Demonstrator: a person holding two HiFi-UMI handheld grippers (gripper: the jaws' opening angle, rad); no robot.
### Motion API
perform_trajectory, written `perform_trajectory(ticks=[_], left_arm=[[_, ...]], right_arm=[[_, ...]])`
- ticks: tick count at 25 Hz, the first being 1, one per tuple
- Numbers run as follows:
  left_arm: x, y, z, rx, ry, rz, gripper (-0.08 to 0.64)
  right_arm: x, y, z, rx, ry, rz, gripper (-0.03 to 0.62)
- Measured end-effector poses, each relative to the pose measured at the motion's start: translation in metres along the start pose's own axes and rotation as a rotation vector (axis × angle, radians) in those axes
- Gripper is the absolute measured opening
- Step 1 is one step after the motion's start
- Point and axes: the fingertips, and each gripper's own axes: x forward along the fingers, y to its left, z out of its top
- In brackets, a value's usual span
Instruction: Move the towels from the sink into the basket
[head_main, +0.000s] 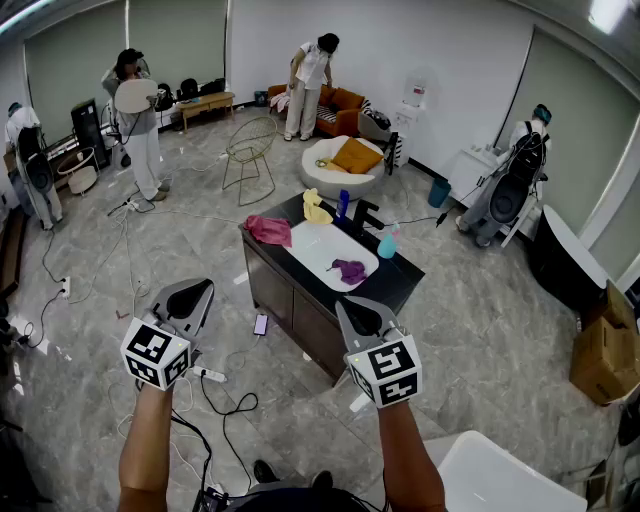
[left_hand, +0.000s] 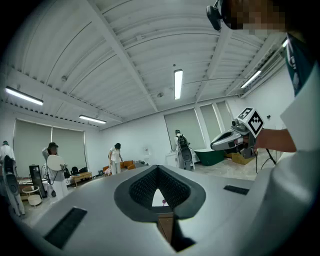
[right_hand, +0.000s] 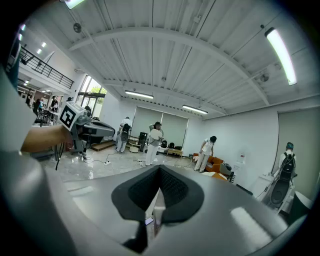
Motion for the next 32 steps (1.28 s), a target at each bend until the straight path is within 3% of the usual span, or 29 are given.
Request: perform_trajectory(ticks=[20, 32], left_arm=[[0.003, 0.072, -0.033, -0.022, -0.015, -0.076, 0.006], [0.047, 0.102, -0.047, -0.017, 0.023, -0.030, 0.006]], right_arm=[[0.070, 0.033, 0.009, 0.033, -0.002, -0.055, 0.009], [0.136, -0.008, -0.001, 0.034, -0.009, -0.007, 0.009]])
